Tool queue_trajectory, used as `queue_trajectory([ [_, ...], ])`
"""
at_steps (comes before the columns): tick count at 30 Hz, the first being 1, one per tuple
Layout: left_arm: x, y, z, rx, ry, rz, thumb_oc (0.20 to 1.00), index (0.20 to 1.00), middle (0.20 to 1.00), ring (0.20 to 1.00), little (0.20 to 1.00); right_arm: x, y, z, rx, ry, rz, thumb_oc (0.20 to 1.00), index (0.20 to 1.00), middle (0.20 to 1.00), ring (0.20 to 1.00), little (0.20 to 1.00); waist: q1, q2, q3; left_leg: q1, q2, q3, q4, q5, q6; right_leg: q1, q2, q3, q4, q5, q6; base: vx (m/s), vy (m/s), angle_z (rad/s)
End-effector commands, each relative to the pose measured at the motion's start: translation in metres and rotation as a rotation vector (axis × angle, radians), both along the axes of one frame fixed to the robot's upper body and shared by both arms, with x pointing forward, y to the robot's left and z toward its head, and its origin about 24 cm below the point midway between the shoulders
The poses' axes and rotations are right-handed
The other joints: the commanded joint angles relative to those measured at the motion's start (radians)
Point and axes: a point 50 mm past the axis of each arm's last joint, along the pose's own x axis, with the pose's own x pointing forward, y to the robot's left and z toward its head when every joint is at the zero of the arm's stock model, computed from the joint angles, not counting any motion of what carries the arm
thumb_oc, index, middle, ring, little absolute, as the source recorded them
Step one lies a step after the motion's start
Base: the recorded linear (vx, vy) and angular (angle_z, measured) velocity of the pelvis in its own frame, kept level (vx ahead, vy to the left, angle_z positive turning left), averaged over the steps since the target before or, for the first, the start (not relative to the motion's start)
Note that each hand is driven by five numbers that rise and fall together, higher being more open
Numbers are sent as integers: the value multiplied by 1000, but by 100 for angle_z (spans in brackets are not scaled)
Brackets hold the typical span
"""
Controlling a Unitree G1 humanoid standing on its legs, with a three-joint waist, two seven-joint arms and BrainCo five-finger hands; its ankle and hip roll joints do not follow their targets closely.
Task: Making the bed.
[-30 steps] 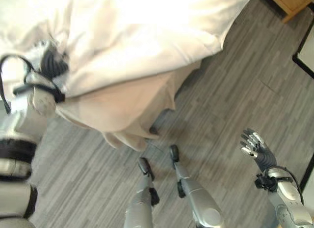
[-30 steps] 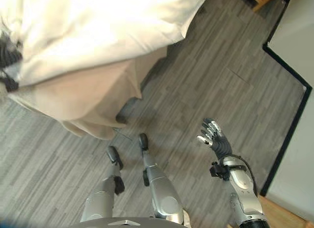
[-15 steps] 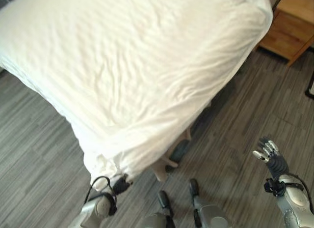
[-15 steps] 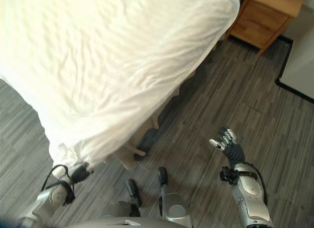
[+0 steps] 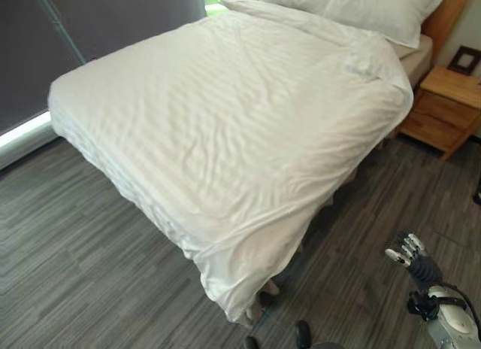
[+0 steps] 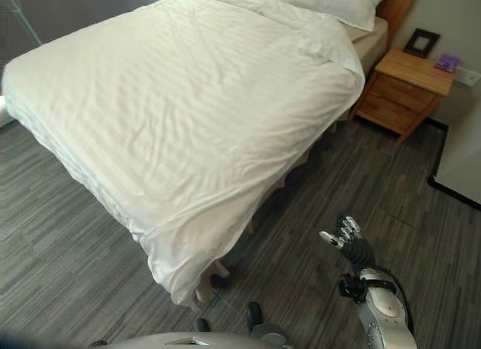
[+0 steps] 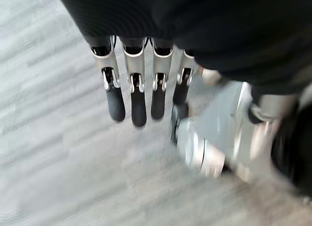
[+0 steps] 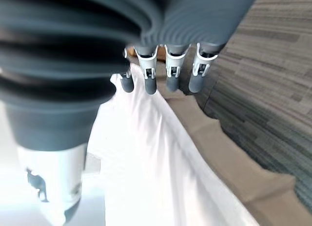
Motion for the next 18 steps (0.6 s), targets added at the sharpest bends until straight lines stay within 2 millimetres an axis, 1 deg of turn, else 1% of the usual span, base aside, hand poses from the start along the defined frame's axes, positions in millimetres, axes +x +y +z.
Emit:
queue_trajectory([
  [1,53,39,38,-80,-227,248,1000,1000,1000,1000,1000,12,-17,25,-36,-118,-63,1000,1000,1000,1000,1000,11,27,13,30,-20,-67,13,-16,18,64,-7,-53,19,-40,19,7,24,9],
  [3,79,59,84,-250,-427,392,1000,1000,1000,1000,1000,12,-21,25,-39,-113,-68,1000,1000,1000,1000,1000,18,31,11,32,-21,-76,13,-15,20,69,-8,-61,19,-40,20,2,20,11],
  [4,78,60,85,-249,-426,395,1000,1000,1000,1000,1000,12,-20,25,-36,-112,-66,1000,1000,1000,1000,1000,16,29,10,31,-22,-76,13,-14,20,67,-8,-60,19,-39,19,-15,33,3],
  [5,98,67,137,-644,-605,604,1000,1000,1000,1000,1000,18,-12,31,-6,-159,-6,1000,1000,1000,1000,1000,26,29,13,29,-25,-87,13,-7,19,70,-12,-71,19,-36,25,0,0,0],
  [7,98,67,138,-643,-606,606,1000,1000,1000,1000,1000,18,-12,31,-4,-159,-4,1000,1000,1000,1000,1000,25,27,11,27,-25,-87,13,-6,19,69,-12,-71,19,-35,24,-8,12,-3],
  [8,105,66,149,-904,-690,778,1000,1000,1000,1000,1000,21,3,37,45,-206,111,1000,1000,1000,1000,1000,33,17,17,24,-27,-96,13,-1,18,67,-14,-78,19,-35,28,0,0,0],
  [9,108,63,152,-982,-736,829,1000,1000,1000,1000,1000,22,10,36,60,-204,167,1000,1000,1000,1000,1000,39,11,20,23,-27,-100,13,0,19,68,-15,-82,19,-35,29,-48,45,2],
  [10,111,62,159,-1027,-892,904,1000,1000,1000,1000,1000,23,25,33,110,-195,274,1000,1000,1000,1000,1000,56,-4,30,19,-29,-109,13,2,21,67,-18,-92,19,-35,29,-49,47,2],
  [11,113,62,163,-1016,-985,931,1000,1000,1000,1000,1000,25,35,33,146,-195,329,1000,1000,1000,1000,1000,64,-12,37,14,-30,-114,13,4,22,65,-19,-97,19,-35,28,-44,36,6],
  [12,113,62,163,-1016,-985,931,1000,1000,1000,1000,1000,25,35,33,146,-195,329,1000,1000,1000,1000,1000,64,-12,36,13,-30,-113,13,4,22,63,-19,-96,19,-34,28,-66,21,13],
  [13,118,56,158,-1060,-1043,1028,1000,1000,1000,1000,1000,31,52,33,185,-194,421,1000,1000,1000,1000,1000,76,-23,51,6,-30,-119,13,9,23,60,-20,-102,19,-33,27,-80,18,17],
  [14,122,49,155,-1094,-1064,1070,1000,1000,1000,1000,1000,35,65,35,180,-197,493,1000,1000,1000,1000,1000,84,-29,63,-2,-31,-123,13,11,24,56,-20,-106,19,-32,26,-80,19,16],
  [15,122,49,155,-1094,-1064,1070,1000,1000,1000,1000,1000,35,65,35,180,-197,493,1000,1000,1000,1000,1000,84,-29,61,-4,-31,-123,13,12,24,54,-20,-106,19,-31,26,-81,18,17],
  [16,126,43,151,-1117,-1080,1108,1000,1000,1000,1000,1000,39,80,37,173,-190,579,1000,1000,1000,1000,1000,97,-39,75,-12,-31,-129,13,16,24,49,-21,-113,19,-30,26,-112,32,21],
  [17,134,26,138,-1114,-1096,1199,1000,1000,1000,1000,1000,45,106,28,199,-156,645,1000,1000,1000,1000,1000,125,-53,97,-23,-33,-145,13,20,28,47,-23,-130,19,-30,25,-112,32,18],
  [18,134,26,138,-1114,-1096,1199,1000,1000,1000,1000,1000,45,106,28,199,-156,645,1000,1000,1000,1000,1000,125,-53,95,-25,-33,-145,13,20,28,45,-23,-130,19,-30,25,-103,37,23],
])
